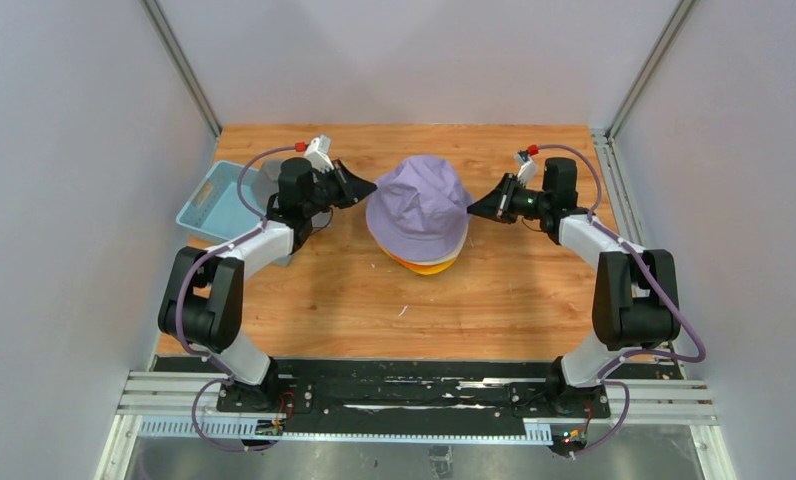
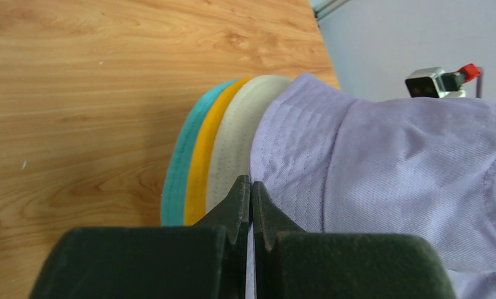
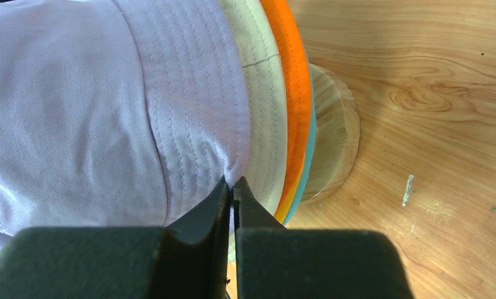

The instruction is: Stack the hats

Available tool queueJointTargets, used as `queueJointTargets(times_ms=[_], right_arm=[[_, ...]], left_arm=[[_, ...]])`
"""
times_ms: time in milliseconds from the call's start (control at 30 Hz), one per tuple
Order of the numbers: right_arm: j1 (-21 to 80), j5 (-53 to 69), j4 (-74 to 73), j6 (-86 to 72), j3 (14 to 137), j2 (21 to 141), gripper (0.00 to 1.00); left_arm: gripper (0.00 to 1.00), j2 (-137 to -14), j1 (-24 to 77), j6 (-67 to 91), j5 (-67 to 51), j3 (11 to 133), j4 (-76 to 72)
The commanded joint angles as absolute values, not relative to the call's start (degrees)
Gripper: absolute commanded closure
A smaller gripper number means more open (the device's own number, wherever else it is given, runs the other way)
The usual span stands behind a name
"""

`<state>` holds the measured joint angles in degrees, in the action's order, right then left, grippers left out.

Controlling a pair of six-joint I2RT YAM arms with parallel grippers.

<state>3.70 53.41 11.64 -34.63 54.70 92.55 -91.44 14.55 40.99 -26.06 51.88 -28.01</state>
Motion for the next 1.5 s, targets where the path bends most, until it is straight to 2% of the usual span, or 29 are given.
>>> queueJointTargets(times_ms=[0, 733, 767, 900, 967, 1033, 1133, 1200, 1333, 1433, 1467], right_arm=[[2.57, 50.39, 9.56, -32.26, 54.66, 92.69, 0.99], [2.55, 48.5, 8.87, -31.25, 52.86, 93.15, 1.0], [2.5, 48.39, 8.38, -30.94, 53.13, 92.93, 1.0], [2.55, 46.56, 4.83, -29.0, 54.57, 91.75, 0.99], [2.42, 45.94, 3.12, -28.47, 55.14, 90.94, 0.9], [2.23, 44.51, 1.38, -27.78, 55.62, 89.62, 0.78], [1.62, 42.66, -1.9, -25.9, 56.78, 87.16, 0.6], [1.16, 40.61, -4.25, -24.74, 57.53, 84.75, 0.52], [-0.03, 36.3, -8.53, -22.18, 59.39, 80.1, 0.47], [-0.17, 34.54, -10.65, -21.0, 61.14, 78.1, 0.46], [-0.18, 34.46, -10.93, -20.86, 61.5, 77.65, 0.45]], left_arm=[[1.0, -91.45, 14.14, 35.79, -19.8, 50.56, -21.54], [0.98, -89.93, 14.13, 35.8, -21.7, 50.54, -21.53], [0.95, -89.82, 14.15, 35.76, -21.6, 50.54, -21.53], [0.73, -88.77, 14.1, 34.35, -19.38, 51.68, -18.6], [0.61, -87.58, 14.15, 32.53, -16.61, 53.56, -13.85], [0.55, -86.03, 14.15, 30.35, -13.48, 55.43, -9.2], [0.54, -82.57, 14.14, 27.99, -9.42, 57.89, -4.14], [0.53, -79.87, 14.15, 27.21, -6.55, 59.06, -1.5], [0.53, -74.51, 14.14, 26.47, 3.94, 61.65, 4.9], [0.36, -74.15, 14.11, 26.68, 13.9, 64.76, 11.35], [0.34, -75.06, 14.14, 26.37, 15.78, 66.33, 13.44]])
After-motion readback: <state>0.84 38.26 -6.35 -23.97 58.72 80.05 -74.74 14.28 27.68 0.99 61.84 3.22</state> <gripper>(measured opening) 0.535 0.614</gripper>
